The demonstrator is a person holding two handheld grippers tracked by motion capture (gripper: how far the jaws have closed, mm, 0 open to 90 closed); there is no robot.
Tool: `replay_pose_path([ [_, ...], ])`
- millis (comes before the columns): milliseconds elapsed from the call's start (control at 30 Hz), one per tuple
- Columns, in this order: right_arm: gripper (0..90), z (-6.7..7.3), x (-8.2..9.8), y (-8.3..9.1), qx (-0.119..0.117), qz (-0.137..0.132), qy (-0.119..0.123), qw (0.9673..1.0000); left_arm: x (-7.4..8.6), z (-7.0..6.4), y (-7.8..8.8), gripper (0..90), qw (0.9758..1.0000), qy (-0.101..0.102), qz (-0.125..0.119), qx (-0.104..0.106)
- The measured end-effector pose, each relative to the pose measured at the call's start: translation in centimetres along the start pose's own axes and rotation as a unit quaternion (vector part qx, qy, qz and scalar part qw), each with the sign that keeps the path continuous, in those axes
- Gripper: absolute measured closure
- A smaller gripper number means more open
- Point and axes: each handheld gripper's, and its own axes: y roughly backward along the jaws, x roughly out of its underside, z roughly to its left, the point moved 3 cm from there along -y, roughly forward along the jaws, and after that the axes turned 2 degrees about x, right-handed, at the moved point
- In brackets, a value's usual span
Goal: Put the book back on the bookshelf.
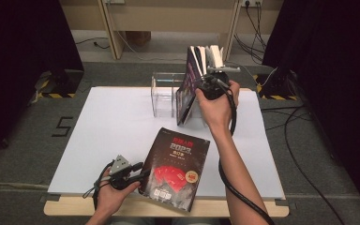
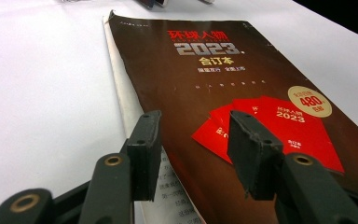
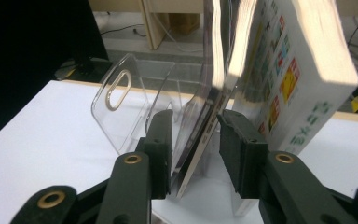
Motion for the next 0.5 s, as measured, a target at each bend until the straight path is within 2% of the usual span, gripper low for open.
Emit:
replay_pose_path([
  [500, 64.5, -1.0, 3.1, 0.0, -0.021, 0.035, -0.008, 0.9991, -0.1, 0.1, -0.1, 53.5, 1.0, 0.006, -0.001, -0.002],
])
